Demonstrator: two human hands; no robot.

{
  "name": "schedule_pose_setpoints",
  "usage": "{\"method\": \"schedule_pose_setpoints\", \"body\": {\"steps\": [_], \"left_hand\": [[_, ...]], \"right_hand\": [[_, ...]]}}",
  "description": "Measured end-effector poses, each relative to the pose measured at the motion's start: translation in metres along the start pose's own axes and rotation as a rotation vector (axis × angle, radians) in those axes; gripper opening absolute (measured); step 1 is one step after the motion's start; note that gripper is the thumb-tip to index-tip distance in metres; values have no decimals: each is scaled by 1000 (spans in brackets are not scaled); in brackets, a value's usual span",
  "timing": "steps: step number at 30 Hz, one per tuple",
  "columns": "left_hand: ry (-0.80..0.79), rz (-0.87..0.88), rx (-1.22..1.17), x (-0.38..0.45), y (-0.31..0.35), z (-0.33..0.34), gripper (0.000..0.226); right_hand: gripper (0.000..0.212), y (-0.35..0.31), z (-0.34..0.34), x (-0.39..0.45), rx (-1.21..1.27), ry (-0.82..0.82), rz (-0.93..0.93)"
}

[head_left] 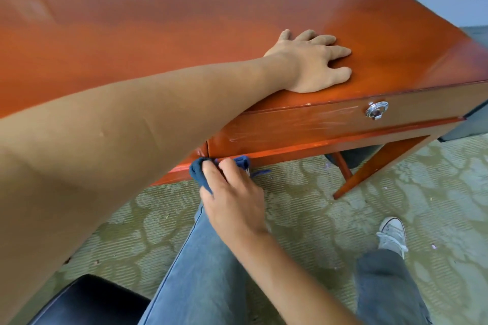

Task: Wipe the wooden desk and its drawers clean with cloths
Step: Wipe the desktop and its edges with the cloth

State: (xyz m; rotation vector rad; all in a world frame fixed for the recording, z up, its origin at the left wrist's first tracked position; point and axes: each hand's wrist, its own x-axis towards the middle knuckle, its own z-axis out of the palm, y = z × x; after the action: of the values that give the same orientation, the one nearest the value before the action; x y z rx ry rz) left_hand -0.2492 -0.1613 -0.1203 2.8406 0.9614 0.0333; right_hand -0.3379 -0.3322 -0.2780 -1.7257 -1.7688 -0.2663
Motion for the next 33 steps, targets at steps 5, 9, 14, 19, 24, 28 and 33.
{"method": "schedule_pose_setpoints", "body": {"steps": [5, 9, 14, 19, 24, 28, 33], "left_hand": [[-3, 13, -1, 3, 1, 2, 66], [8, 7, -5, 5, 1, 1, 67], [143, -46, -249, 1, -5, -3, 45], [249, -134, -770, -13, -14, -8, 28], [34, 95, -179, -50, -61, -16, 56], [-129, 30, 4, -73, -90, -12, 65], [-87, 9, 29, -68, -84, -13, 70]], "right_hand": [[23, 112, -42, -11, -86, 138, 147], [28, 175, -61, 6, 30, 176, 582], [36, 116, -32, 41, 448, 589, 936], [36, 12, -1, 20, 415, 323, 361], [38, 97, -35, 27, 123, 293, 272], [32, 134, -58, 60, 304, 611, 807], [29, 78, -28, 79, 446, 787, 899]]}}
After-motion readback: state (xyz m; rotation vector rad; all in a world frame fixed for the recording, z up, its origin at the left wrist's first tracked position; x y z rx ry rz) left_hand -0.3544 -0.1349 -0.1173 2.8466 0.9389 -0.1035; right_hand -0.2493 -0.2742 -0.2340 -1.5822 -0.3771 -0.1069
